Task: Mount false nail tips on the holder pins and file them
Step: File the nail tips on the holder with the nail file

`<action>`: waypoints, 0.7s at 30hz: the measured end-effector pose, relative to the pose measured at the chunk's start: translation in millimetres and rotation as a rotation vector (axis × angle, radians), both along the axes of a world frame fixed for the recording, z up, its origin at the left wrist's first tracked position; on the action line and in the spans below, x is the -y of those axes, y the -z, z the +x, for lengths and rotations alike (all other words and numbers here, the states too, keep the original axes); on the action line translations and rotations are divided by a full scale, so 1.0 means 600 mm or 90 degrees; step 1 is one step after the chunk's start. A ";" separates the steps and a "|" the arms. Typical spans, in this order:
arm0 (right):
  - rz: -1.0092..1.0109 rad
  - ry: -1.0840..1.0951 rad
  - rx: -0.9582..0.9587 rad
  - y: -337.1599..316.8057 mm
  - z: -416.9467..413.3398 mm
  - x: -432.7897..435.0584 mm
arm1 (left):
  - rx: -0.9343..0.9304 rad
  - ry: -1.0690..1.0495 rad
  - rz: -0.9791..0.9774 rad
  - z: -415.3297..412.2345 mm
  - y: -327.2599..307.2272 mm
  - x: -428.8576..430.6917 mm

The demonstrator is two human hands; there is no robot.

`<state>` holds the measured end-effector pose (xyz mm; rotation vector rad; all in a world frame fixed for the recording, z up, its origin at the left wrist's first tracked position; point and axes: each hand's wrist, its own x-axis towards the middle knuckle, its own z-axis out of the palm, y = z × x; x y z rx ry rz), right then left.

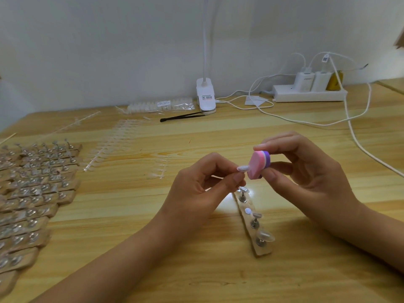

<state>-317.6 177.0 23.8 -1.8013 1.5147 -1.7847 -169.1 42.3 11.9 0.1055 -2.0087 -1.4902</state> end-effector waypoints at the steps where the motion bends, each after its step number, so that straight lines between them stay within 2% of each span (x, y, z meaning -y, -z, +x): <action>1: 0.007 -0.007 0.015 0.001 0.001 0.000 | 0.000 -0.003 0.000 0.000 0.000 0.000; 9: 0.047 -0.017 0.040 0.003 0.000 0.002 | -0.005 -0.014 -0.010 0.001 0.000 0.000; 12: 0.006 -0.008 0.029 0.003 0.001 0.001 | -0.008 -0.011 -0.005 0.001 0.000 -0.001; 16: 0.046 -0.021 0.045 0.004 0.002 0.001 | -0.003 -0.022 -0.010 0.001 0.002 0.001; 21: 0.022 -0.010 0.050 0.003 0.001 0.001 | -0.004 -0.015 -0.019 0.001 0.001 0.000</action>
